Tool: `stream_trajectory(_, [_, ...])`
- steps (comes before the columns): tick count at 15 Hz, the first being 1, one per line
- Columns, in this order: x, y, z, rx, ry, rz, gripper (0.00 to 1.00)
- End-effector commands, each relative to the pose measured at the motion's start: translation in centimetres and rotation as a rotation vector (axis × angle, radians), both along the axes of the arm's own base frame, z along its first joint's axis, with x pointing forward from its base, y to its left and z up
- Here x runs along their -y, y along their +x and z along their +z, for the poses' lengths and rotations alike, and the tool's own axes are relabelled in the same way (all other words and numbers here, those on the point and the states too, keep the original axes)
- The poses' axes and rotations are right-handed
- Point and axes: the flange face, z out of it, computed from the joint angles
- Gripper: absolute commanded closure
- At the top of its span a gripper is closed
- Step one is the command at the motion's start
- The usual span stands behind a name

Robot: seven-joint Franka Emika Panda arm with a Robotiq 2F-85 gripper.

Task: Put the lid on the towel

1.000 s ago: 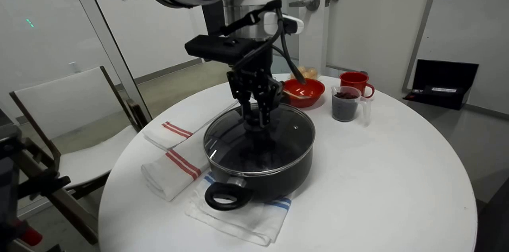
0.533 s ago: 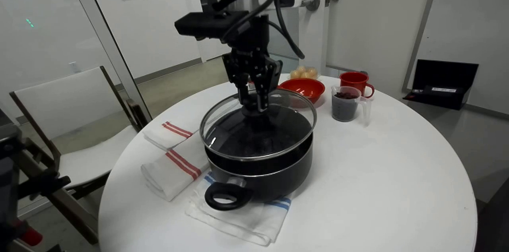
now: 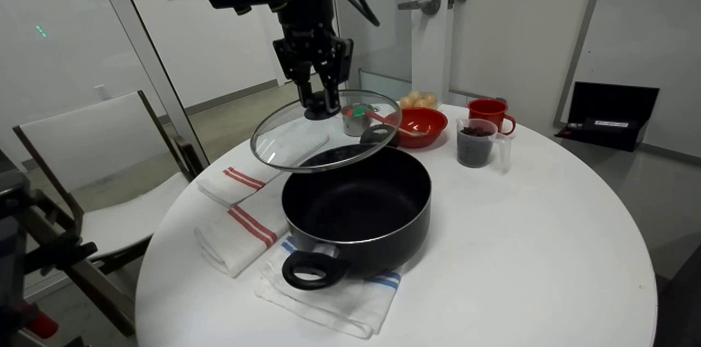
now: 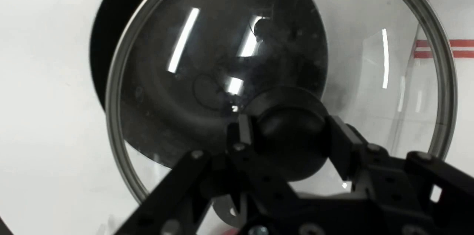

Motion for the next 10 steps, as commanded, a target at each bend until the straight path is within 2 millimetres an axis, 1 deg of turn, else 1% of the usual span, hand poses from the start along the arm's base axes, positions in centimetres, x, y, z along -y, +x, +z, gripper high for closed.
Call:
stream_trajectory(1, [-4.9, 0.4, 1.6, -0.022, -0.032, 0.103, 0.75])
stream_trajectory(6, [-12.1, 1.2, 0.9, -0.063, -0.074, 0.243, 0.75])
stream_trajectory(10, [-16.9, 1.8, -0.2, -0.083, -0.090, 0.328, 0.75])
